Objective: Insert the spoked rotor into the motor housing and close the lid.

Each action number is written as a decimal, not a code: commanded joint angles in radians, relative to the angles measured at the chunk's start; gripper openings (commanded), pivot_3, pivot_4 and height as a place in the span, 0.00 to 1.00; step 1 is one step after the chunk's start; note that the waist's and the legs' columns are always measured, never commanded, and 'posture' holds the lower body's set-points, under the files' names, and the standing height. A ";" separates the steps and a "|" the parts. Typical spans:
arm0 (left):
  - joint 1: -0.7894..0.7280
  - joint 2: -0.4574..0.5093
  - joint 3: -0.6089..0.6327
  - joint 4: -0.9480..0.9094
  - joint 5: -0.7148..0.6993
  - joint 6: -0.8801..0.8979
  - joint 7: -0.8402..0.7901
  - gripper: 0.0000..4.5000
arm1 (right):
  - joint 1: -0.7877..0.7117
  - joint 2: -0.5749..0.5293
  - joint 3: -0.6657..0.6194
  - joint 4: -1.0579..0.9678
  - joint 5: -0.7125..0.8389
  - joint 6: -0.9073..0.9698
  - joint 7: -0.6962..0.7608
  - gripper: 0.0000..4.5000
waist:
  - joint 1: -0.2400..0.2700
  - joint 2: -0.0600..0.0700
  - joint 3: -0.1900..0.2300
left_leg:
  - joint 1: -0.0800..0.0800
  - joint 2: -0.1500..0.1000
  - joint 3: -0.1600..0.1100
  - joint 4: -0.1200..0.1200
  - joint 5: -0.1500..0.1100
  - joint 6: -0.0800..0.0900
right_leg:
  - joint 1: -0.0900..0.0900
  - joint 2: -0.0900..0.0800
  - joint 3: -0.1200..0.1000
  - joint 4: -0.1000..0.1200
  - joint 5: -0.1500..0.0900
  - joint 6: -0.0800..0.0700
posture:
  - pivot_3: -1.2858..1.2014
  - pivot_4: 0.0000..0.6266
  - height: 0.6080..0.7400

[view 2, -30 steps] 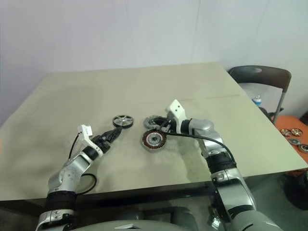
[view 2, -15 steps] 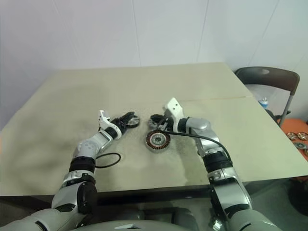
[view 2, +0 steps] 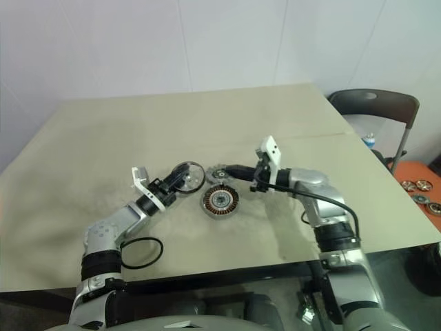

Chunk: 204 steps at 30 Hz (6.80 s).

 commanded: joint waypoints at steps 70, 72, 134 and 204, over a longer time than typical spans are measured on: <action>-0.161 0.114 -0.245 0.011 0.261 0.103 -0.170 0.40 | -0.010 0.067 0.016 0.031 -0.042 -0.054 -0.076 0.00 | 0.008 -0.002 0.000 | 0.001 0.002 0.002 0.001 0.002 -0.003 | 0.000 0.002 0.000 0.001 0.002 -0.001 | 0.52 0.00 1.00; -0.158 0.108 -0.246 0.011 0.264 0.102 -0.166 0.25 | -0.011 0.066 0.018 0.032 -0.045 -0.053 -0.076 0.00 | 0.005 -0.002 0.000 | 0.001 0.003 0.002 0.000 0.002 -0.003 | -0.001 0.002 0.000 0.001 0.002 -0.001 | 0.52 0.00 1.00; -0.164 -0.118 0.018 0.222 0.047 0.195 0.099 0.18 | -0.008 0.072 0.016 0.085 -0.072 -0.085 -0.100 0.00 | 0.006 -0.003 0.000 | 0.001 0.003 0.002 0.001 0.002 -0.004 | 0.000 0.002 0.001 0.002 0.003 -0.002 | 0.52 0.00 1.00; -0.076 0.168 -0.137 0.030 0.303 -0.302 -0.196 0.61 | -0.042 -0.112 0.192 -0.153 -0.197 -0.035 0.004 0.00 | 0.010 -0.004 0.000 | 0.001 0.003 0.003 0.003 0.002 -0.004 | 0.000 0.002 0.001 0.001 0.004 -0.003 | 0.52 0.00 1.00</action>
